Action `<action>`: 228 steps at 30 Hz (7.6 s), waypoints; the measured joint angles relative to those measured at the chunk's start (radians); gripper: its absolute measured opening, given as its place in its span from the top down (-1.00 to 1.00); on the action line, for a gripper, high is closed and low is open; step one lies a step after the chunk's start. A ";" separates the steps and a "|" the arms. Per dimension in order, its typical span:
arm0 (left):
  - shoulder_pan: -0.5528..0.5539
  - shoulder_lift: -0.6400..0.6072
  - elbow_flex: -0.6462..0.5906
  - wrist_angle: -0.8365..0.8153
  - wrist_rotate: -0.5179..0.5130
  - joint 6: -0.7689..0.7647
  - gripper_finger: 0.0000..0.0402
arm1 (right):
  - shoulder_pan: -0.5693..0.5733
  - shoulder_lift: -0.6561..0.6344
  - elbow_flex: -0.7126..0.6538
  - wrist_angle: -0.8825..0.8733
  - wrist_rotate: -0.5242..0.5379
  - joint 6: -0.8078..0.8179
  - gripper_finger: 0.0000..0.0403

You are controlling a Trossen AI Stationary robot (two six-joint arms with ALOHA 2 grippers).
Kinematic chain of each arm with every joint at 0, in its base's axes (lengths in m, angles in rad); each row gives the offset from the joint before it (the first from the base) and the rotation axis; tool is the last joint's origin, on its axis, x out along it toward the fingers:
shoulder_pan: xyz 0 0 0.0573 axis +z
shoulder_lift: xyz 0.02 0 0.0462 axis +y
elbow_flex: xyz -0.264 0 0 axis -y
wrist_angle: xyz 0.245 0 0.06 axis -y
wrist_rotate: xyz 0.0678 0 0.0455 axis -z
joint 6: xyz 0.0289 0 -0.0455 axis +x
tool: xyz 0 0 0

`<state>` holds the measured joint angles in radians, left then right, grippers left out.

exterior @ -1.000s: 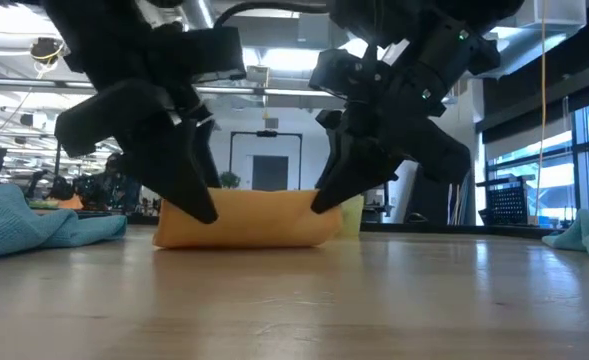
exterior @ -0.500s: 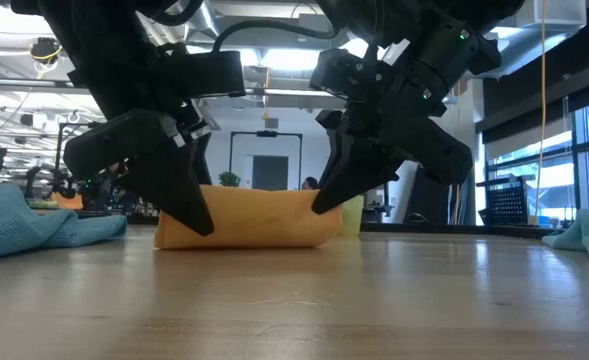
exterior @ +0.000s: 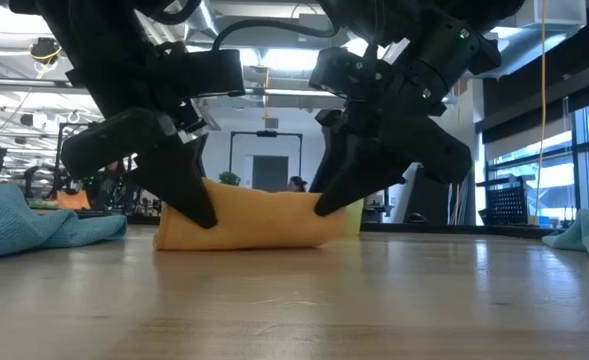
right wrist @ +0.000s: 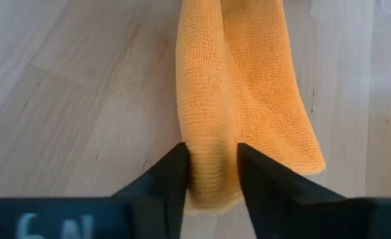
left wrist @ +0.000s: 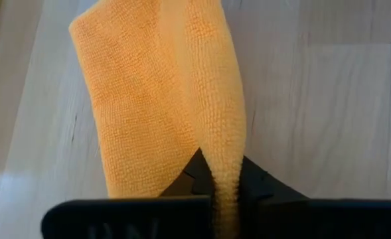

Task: Fold microfiber towels
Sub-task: Put the orange towel into the yellow bin, then fold the right blue towel

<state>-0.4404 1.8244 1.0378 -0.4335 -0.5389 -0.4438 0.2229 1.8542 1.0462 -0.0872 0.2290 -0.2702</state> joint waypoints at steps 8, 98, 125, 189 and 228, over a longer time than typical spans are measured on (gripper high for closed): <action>0.000 0.000 0.000 0.000 0.001 -0.001 0.99 | 0.004 0.002 0.000 0.017 -0.047 0.015 -0.23; 1.206 -0.087 0.001 0.634 0.682 1.294 1.00 | -0.925 -0.021 0.028 0.362 -0.338 -0.397 0.95; 1.071 -0.015 -0.001 0.479 0.618 1.379 0.71 | -0.847 0.047 0.038 0.141 -0.381 -0.470 0.56; 0.383 -0.692 -0.493 0.971 0.739 0.589 0.52 | -0.479 -0.557 0.028 -1.110 -0.302 0.225 0.02; 0.361 -0.659 -0.500 0.988 0.708 0.610 0.52 | -0.576 -0.458 -0.441 -0.943 -0.467 0.632 0.36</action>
<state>-0.0792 1.1654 0.5377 0.5542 0.1692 0.1658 -0.3527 1.3964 0.6048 -1.0306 -0.2379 0.3622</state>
